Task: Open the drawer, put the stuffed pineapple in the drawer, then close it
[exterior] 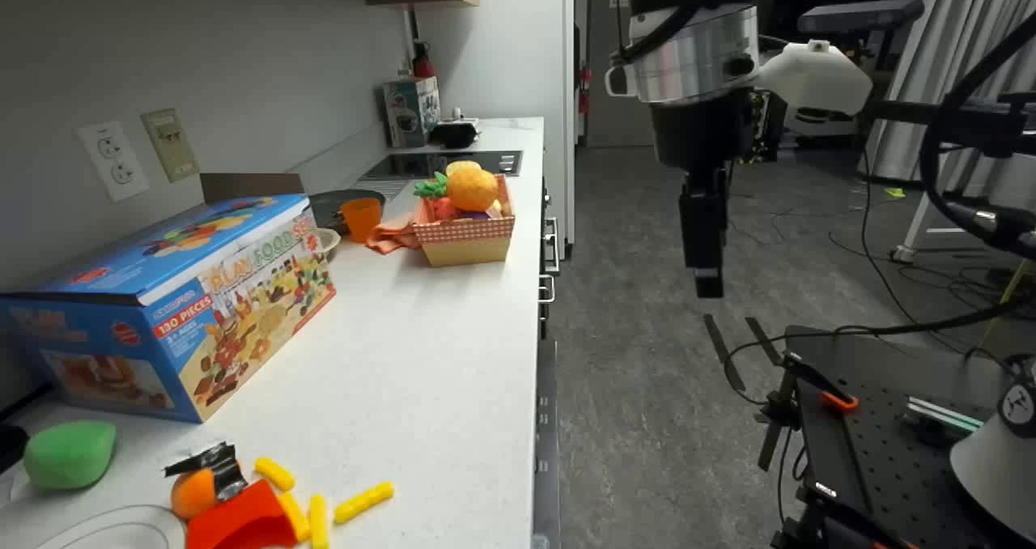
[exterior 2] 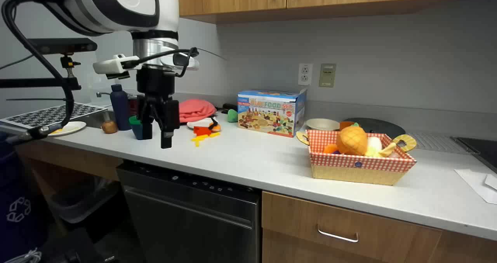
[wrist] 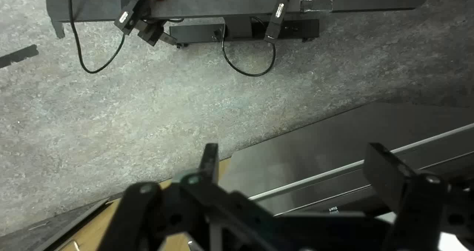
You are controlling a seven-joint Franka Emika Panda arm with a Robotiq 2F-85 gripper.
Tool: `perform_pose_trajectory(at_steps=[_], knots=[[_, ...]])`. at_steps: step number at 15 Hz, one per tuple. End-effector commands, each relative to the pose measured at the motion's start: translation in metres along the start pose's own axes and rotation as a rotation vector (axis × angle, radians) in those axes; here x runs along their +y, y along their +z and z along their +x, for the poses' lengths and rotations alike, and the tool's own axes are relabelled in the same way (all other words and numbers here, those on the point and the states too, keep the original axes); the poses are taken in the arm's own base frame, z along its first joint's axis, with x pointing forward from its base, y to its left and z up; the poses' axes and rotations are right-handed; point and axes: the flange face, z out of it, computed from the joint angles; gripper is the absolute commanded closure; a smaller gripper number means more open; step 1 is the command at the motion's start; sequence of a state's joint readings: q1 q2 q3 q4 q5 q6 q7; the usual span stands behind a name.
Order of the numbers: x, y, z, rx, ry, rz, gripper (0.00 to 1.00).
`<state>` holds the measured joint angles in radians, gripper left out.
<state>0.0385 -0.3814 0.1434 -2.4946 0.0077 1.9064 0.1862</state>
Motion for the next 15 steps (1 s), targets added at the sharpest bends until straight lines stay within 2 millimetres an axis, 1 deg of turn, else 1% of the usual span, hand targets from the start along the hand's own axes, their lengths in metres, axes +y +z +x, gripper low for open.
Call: perform_pose_trajectory(at_steps=[1,12,13,15], knots=[[0.0,0.0,0.0,-0.001,0.0,0.0,0.0],[0.0,0.0,0.0,-0.001,0.0,0.0,0.0],[0.002,-0.006,0.004,-0.004,0.018,0.005,0.0],[0.034,-0.014,0.013,0.009,0.064,0.05,0.0]])
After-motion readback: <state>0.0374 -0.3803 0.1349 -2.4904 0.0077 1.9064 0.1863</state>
